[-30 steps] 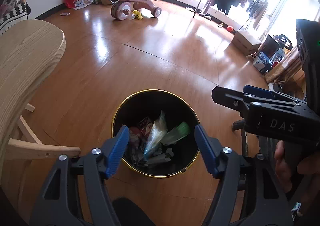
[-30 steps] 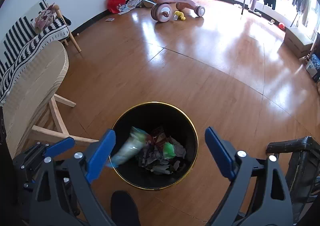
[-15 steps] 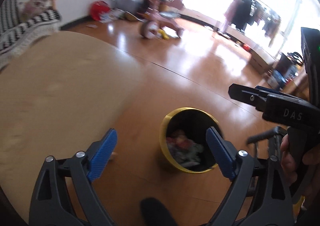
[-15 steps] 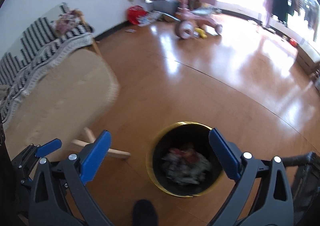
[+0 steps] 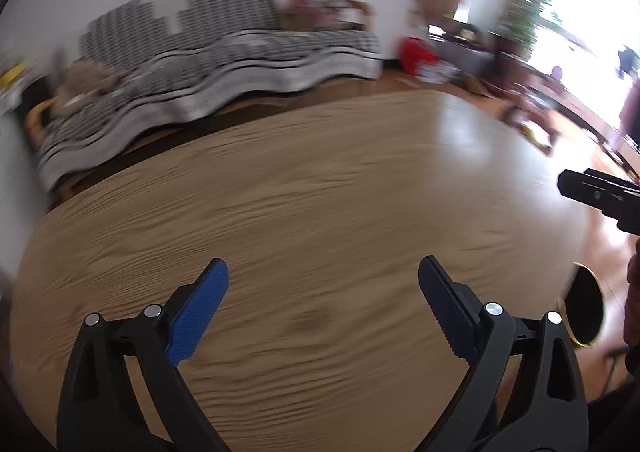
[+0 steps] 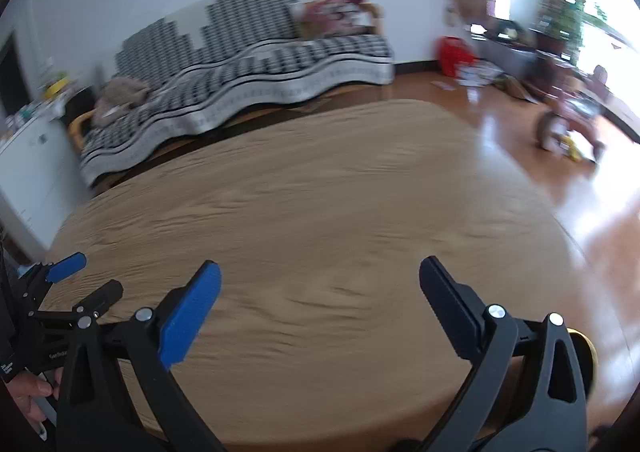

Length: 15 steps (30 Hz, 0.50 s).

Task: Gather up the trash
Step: 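Swing both tools back toward the empty table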

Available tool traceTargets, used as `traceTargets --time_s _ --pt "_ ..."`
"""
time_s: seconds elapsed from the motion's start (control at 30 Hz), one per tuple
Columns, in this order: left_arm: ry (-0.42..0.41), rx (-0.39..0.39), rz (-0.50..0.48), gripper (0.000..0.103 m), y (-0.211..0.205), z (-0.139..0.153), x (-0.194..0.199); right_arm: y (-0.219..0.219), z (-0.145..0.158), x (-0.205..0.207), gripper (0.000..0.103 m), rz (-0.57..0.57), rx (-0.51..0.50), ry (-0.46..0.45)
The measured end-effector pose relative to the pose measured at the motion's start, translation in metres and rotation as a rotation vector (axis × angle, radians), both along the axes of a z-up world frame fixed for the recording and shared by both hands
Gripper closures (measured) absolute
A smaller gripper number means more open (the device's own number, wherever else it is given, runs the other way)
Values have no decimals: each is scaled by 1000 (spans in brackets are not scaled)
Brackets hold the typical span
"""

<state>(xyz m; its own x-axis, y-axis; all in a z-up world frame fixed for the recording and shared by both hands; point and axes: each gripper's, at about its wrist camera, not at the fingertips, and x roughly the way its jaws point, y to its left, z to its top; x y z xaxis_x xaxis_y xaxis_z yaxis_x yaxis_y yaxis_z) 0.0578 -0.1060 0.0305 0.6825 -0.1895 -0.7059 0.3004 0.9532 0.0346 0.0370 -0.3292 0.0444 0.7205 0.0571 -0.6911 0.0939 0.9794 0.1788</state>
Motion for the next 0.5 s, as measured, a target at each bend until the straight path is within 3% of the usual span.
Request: traceTargets --time_s 0.07,0.23,0.4,0.5 --pt "-9 1 89 10 40 -3 2 29 -2 17 7 46 -1 7" --pt "20 -26 201 10 102 -12 15 93 -17 48 7 137 -55 22" --pt "35 -30 256 10 133 -20 18 129 -35 58 7 188 -131 23" --pt "31 -29 270 10 145 -24 24 127 -40 60 7 190 -157 28"
